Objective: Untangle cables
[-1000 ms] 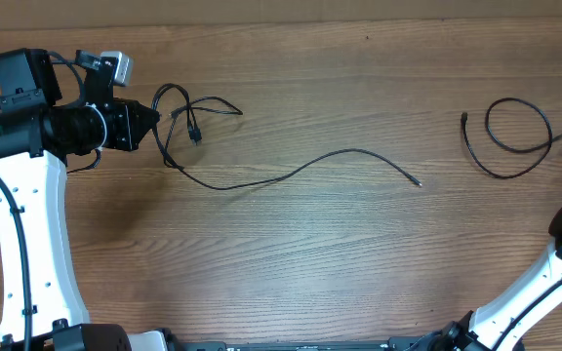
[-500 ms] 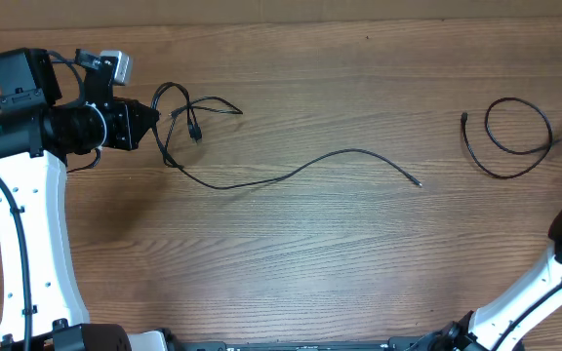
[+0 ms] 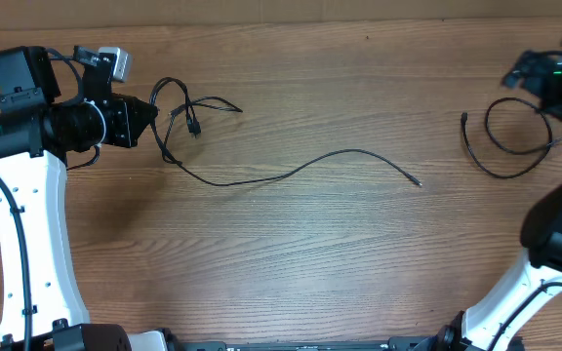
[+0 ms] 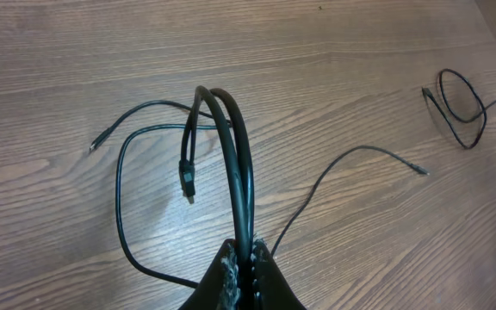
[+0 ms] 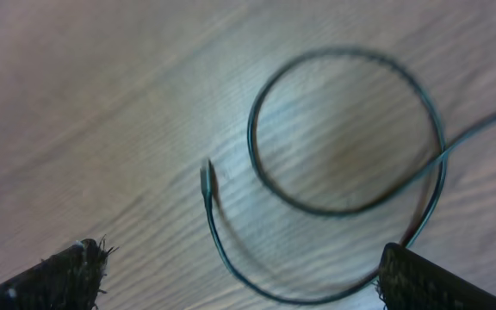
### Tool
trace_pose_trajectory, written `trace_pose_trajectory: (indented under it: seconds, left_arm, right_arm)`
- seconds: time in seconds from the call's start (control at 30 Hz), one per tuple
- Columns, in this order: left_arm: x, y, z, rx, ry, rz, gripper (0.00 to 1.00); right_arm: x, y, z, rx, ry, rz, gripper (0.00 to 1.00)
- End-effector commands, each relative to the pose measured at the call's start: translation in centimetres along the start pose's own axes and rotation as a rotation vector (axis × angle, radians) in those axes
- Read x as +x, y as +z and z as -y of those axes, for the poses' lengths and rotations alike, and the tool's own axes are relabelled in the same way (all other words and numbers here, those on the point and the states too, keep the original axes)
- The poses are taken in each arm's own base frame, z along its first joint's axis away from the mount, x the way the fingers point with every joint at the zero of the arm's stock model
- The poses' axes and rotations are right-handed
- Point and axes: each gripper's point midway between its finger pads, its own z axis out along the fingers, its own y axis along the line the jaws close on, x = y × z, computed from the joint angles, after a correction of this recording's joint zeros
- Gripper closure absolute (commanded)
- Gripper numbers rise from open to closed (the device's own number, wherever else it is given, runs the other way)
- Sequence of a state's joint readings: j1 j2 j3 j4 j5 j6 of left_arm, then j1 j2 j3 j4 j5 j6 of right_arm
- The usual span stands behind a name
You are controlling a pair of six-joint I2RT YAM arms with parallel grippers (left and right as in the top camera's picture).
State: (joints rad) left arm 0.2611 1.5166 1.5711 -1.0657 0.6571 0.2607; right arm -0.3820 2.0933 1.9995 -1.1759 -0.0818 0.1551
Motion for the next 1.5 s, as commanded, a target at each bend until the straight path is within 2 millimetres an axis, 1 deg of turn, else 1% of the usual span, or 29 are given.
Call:
trace_pose_trajectory:
  seconds: [0.0, 0.07, 0.13, 0.2, 0.27, 0.3, 0.43, 0.57, 0.63, 0.7, 0.77, 0.87, 0.93, 1.0, 1.1, 1.2, 1.27, 1.37, 1.47]
  left_arm:
    - [-0.1, 0.1, 0.3, 0.008, 0.005, 0.002, 0.96]
    - [-0.1, 0.1, 0.2, 0.004, 0.005, 0.001, 0.96]
    - [0.0, 0.1, 0.0, -0.010, 0.005, -0.003, 0.96]
    - [0.0, 0.1, 0.0, -0.009, 0.004, -0.005, 0.96]
    - [0.1, 0.1, 0.0, -0.009, 0.003, -0.006, 0.96]
    - [0.1, 0.1, 0.0, -0.009, 0.002, -0.006, 0.96]
    - [0.1, 0.1, 0.0, -0.008, 0.002, -0.007, 0.96]
    - [0.1, 0.1, 0.0, -0.009, 0.003, -0.006, 0.96]
    - [0.0, 0.1, 0.0, -0.009, 0.003, -0.006, 0.96]
    - [0.0, 0.1, 0.0, -0.009, 0.003, -0.006, 0.96]
    - [0.0, 0.1, 0.0, -0.008, 0.003, -0.005, 0.96]
    - [0.0, 0.1, 0.0, -0.008, 0.003, -0.005, 0.96]
    - [0.0, 0.1, 0.0, -0.008, 0.003, -0.005, 0.95]
    - [0.0, 0.1, 0.0, -0.008, 0.003, -0.005, 0.96]
    - [0.0, 0.1, 0.1, -0.006, 0.003, -0.004, 0.96]
    - [0.0, 0.1, 0.1, -0.005, 0.003, -0.005, 0.96]
    - [0.0, 0.1, 0.1, -0.006, 0.003, -0.004, 0.96]
    - [0.0, 0.1, 0.1, -0.006, 0.004, -0.003, 0.96]
    - [-0.1, 0.1, 0.0, -0.007, 0.007, 0.001, 0.96]
  right_arm:
    - [2.1, 0.7, 1.3, 0.215, 0.153, -0.001, 0.00]
    - [3.7, 1.7, 1.2, 0.234, 0.170, -0.045, 0.00]
    - [5.2, 2.3, 1.4, 0.255, 0.178, -0.091, 0.00]
    - [6.7, 2.5, 1.6, 0.279, 0.178, -0.138, 0.00]
    - [7.6, 2.1, 2.1, 0.327, 0.204, -0.147, 0.00]
    - [8.1, 1.4, 2.1, 0.359, 0.208, -0.136, 0.00]
    - [9.1, -0.2, 1.3, 0.351, 0.192, -0.115, 0.00]
    - [10.5, -2.4, 1.3, 0.393, 0.163, -0.059, 0.00]
    - [11.6, -3.7, 1.5, 0.424, 0.142, -0.014, 0.00]
    - [13.0, -4.1, 1.4, 0.410, 0.133, 0.011, 0.00]
    - [14.9, -3.6, 1.5, 0.368, 0.169, 0.005, 0.00]
    - [17.7, -1.8, 1.7, 0.302, 0.209, -0.060, 0.00]
    - [19.0, -0.4, 2.2, 0.291, 0.228, -0.092, 0.00]
    - [19.8, 0.8, 2.8, 0.289, 0.258, -0.099, 0.00]
    - [19.8, 2.2, 3.5, 0.273, 0.284, -0.075, 0.00]
    - [19.7, 3.0, 4.5, 0.268, 0.315, -0.064, 0.00]
    - [19.3, 3.3, 5.5, 0.266, 0.333, -0.050, 0.00]
    - [18.6, 4.0, 5.2, 0.181, 0.305, -0.058, 0.00]
    - [18.5, 5.0, 5.2, 0.117, 0.320, -0.093, 0.00]
